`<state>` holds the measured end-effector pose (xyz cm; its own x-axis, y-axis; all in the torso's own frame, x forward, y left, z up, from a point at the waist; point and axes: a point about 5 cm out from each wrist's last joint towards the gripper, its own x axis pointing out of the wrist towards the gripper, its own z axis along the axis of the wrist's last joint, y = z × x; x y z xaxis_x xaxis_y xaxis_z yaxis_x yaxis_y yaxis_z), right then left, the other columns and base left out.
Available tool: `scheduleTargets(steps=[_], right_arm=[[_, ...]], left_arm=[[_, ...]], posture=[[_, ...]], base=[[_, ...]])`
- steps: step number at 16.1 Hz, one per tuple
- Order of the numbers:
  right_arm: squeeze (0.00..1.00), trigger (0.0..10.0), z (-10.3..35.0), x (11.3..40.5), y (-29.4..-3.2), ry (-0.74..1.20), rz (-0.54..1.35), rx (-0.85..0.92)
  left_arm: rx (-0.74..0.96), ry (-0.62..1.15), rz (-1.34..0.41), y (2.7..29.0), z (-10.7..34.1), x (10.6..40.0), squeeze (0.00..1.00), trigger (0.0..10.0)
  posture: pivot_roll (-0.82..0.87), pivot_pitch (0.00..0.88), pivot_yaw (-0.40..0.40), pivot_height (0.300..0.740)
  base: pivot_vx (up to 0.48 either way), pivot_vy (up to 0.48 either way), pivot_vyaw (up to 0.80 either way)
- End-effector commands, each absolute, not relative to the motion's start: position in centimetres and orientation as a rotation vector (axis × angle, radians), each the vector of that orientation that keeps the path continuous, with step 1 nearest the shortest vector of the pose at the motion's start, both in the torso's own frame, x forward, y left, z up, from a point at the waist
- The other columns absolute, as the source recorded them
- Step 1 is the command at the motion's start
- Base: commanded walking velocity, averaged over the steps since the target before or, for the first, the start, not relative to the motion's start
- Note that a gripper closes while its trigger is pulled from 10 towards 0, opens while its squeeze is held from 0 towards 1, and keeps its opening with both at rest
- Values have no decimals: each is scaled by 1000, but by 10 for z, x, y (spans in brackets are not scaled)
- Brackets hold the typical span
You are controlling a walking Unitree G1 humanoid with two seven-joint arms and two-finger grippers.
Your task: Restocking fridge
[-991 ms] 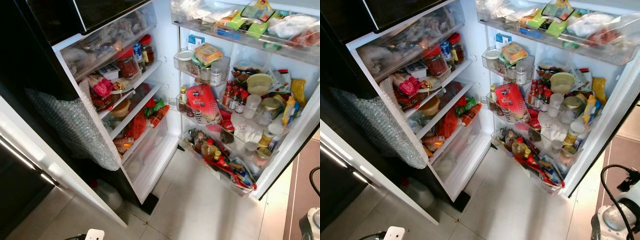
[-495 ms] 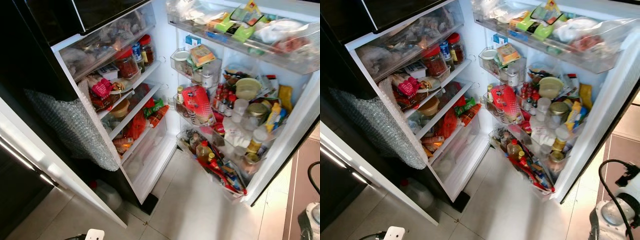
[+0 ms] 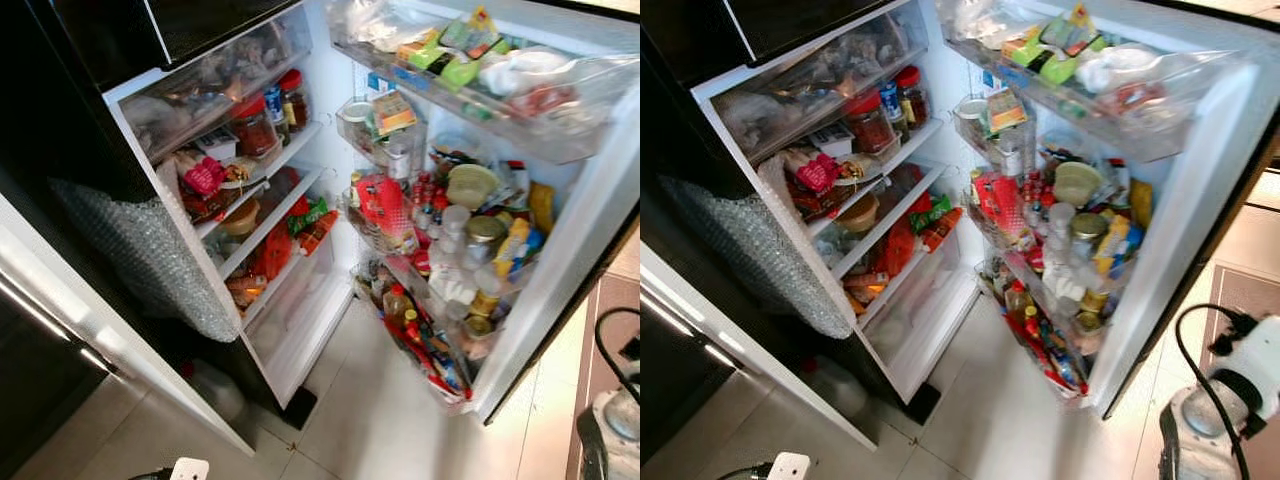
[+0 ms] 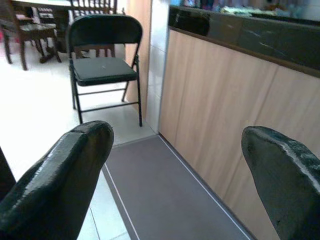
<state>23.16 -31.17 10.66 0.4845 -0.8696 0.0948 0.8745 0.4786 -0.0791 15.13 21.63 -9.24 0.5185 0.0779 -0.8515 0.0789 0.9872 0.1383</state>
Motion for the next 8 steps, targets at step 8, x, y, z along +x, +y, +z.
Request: scheduleTargets(steps=[8], right_arm=[[0,10000,105,251,-286,1,-863,-169]], left_arm=[[195,1041,0,223,-92,149,0,10000]], posture=[[-115,8,124,740]], base=[[0,0,0]])
